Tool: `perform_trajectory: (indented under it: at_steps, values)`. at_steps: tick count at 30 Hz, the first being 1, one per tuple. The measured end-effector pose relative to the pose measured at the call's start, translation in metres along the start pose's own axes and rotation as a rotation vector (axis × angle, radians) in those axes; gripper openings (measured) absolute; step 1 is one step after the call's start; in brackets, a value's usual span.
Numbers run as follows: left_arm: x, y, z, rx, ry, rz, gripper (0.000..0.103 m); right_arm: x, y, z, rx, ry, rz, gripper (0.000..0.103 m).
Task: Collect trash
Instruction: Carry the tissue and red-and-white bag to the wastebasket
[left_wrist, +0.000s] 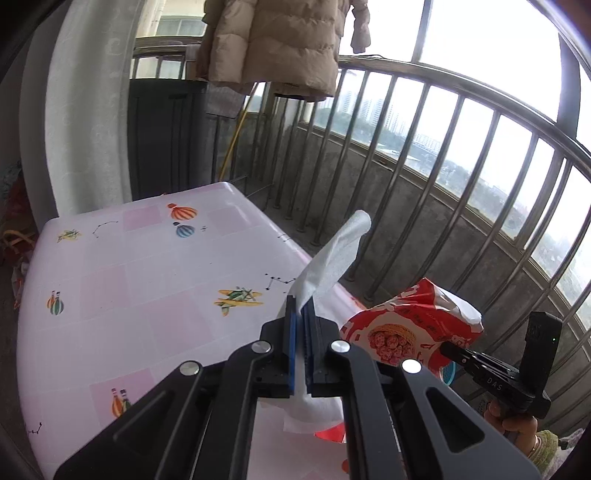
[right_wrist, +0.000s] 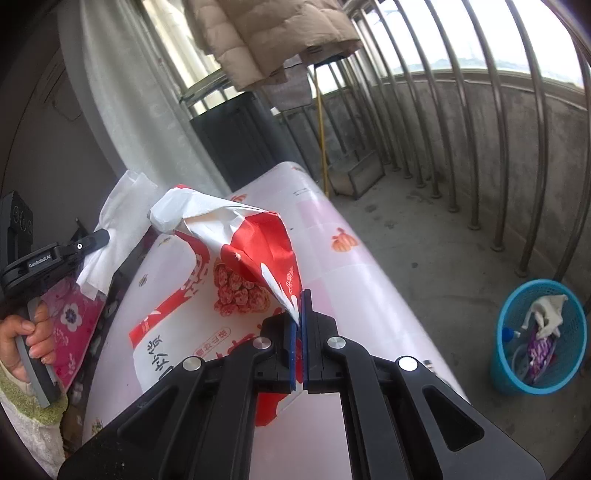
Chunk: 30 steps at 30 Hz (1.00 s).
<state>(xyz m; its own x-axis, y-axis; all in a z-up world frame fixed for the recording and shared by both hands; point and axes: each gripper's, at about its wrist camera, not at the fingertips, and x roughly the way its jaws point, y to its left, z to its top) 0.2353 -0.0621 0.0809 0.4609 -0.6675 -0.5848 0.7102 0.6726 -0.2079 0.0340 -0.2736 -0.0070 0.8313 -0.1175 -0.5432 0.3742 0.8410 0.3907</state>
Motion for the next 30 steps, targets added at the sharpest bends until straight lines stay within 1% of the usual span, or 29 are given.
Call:
perform_trajectory:
  at_steps: [5,9,13,16,20,26,27,29,30]
  values:
    - [0.035,-0.072,0.013,0.096,0.036,-0.131,0.003,-0.025,-0.060,0.001,0.129,-0.067,-0.103,0.001]
    - [0.069,-0.131,0.014,0.175,0.082,-0.212,0.003,-0.048,-0.112,-0.004,0.234,-0.122,-0.216,0.001]
    - [0.100,-0.177,0.011,0.226,0.130,-0.266,0.003,-0.065,-0.168,-0.017,0.369,-0.161,-0.342,0.001]
    - [0.124,-0.204,0.010,0.251,0.168,-0.295,0.003,-0.071,-0.211,-0.032,0.476,-0.171,-0.435,0.001]
    - [0.154,-0.235,0.004,0.275,0.222,-0.324,0.003,-0.063,-0.265,-0.048,0.595,-0.158,-0.541,0.001]
    - [0.198,-0.272,-0.006,0.302,0.312,-0.346,0.003,-0.027,-0.337,-0.068,0.718,-0.115,-0.686,0.002]
    - [0.204,-0.277,-0.008,0.306,0.327,-0.346,0.003,-0.019,-0.349,-0.072,0.740,-0.106,-0.711,0.005]
    - [0.216,-0.285,-0.013,0.317,0.351,-0.345,0.003,-0.003,-0.371,-0.083,0.784,-0.061,-0.745,0.010]
    - [0.221,-0.288,-0.015,0.324,0.362,-0.344,0.003,0.006,-0.381,-0.088,0.802,-0.026,-0.746,0.018]
